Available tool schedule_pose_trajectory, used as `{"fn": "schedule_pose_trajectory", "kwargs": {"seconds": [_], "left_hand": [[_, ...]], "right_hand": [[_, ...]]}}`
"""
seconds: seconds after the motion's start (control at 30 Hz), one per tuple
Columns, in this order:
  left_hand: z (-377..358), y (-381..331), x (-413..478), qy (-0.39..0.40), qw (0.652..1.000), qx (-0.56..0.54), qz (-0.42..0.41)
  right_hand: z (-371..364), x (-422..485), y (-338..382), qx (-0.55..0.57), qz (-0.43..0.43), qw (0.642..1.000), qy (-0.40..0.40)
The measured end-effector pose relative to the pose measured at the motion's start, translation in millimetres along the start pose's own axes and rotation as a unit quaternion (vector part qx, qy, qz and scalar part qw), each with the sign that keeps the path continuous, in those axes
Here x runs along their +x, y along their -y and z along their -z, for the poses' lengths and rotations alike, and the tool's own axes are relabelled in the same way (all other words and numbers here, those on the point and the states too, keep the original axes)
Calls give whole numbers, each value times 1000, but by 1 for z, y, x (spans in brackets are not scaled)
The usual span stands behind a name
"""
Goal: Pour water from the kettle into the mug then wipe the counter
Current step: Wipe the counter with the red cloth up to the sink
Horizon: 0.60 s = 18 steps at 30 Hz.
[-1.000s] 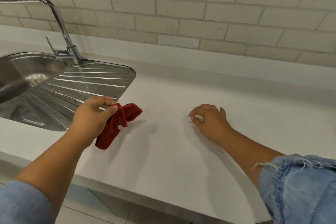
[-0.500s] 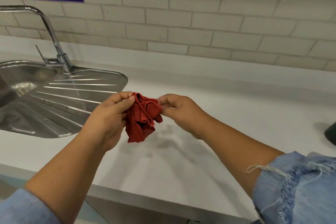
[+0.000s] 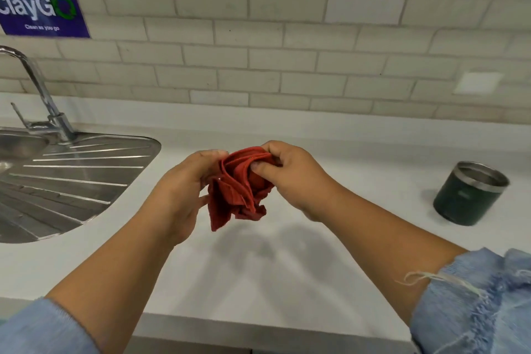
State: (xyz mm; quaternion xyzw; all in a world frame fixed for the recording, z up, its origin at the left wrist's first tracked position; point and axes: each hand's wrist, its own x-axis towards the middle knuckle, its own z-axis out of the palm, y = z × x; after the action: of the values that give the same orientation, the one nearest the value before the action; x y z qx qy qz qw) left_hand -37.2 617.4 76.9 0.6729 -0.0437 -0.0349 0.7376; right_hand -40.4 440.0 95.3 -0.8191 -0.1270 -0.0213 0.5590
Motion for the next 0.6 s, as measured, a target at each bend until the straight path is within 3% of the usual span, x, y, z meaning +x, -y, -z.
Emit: {"fn": "schedule_pose_trajectory", "kwargs": {"seconds": [0.27, 0.43, 0.6], "left_hand": [[-162, 10, -43, 86, 980, 168, -58], [-243, 28, -58, 95, 975, 188, -67], [-306, 33, -75, 163, 967, 184, -69]], "right_hand": [[128, -77, -20, -68, -11, 996, -52], [205, -132, -38, -66, -32, 994, -86], [264, -175, -56, -43, -60, 992, -101]]}}
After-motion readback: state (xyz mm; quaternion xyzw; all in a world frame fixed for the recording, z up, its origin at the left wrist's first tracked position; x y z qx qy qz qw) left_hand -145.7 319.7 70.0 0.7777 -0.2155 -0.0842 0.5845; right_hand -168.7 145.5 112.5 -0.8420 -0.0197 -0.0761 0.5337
